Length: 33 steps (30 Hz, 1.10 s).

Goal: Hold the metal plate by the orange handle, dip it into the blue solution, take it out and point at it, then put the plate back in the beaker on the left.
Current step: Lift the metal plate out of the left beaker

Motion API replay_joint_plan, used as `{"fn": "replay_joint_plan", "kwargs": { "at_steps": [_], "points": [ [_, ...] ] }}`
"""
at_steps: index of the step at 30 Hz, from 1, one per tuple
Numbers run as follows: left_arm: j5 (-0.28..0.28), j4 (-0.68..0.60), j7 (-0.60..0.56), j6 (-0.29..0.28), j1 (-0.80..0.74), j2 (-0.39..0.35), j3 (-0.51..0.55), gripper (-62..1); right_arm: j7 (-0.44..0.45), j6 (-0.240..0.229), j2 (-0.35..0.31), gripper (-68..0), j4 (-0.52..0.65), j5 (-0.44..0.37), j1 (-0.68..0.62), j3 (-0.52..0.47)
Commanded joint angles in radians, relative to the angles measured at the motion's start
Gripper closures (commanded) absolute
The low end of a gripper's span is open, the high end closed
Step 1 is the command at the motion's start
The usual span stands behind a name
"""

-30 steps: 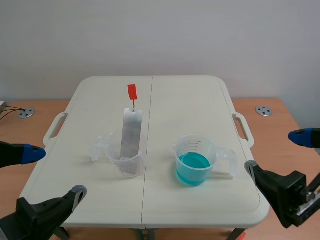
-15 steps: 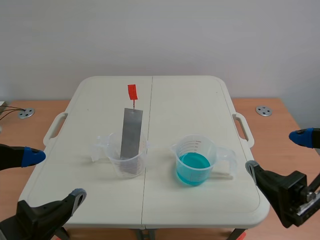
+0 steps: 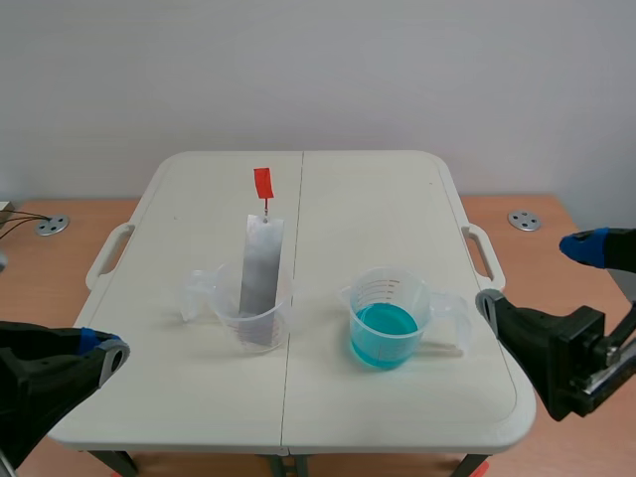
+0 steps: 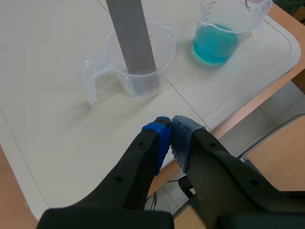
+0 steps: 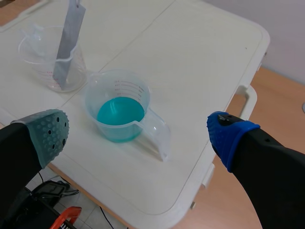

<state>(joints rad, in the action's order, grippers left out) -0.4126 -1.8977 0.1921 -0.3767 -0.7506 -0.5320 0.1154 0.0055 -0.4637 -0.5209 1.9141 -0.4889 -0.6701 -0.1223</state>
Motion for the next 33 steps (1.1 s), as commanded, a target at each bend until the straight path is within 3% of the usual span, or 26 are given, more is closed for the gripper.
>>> {"fn": "replay_joint_plan", "kwargs": {
  "at_steps": [1, 10, 15, 17, 33],
  "points": [
    [0.011, -0.014, -0.008, 0.001, -0.024, 0.000, 0.013, -4.7, 0.015, -0.013, 0.001, -59.5, 0.013, -0.017, 0.026, 0.009],
    [0.047, -0.014, -0.007, 0.001, -0.276, -0.001, 0.137, -4.7, -0.036, -0.035, 0.006, -59.5, 0.013, -0.017, 0.156, 0.122],
    [0.124, -0.001, -0.008, 0.000, -0.415, 0.000, 0.156, -4.7, -0.090, -0.035, 0.061, -59.5, 0.003, -0.016, 0.228, 0.168],
    [0.126, 0.021, -0.008, -0.001, -0.449, 0.000, 0.154, -4.7, -0.116, -0.035, 0.080, -59.5, -0.013, -0.016, 0.261, 0.188],
    [0.137, 0.275, -0.019, -0.015, -0.465, 0.005, 0.116, -4.7, -0.146, -0.036, 0.140, -59.5, -0.233, -0.043, 0.557, 0.400]
  ]
}}
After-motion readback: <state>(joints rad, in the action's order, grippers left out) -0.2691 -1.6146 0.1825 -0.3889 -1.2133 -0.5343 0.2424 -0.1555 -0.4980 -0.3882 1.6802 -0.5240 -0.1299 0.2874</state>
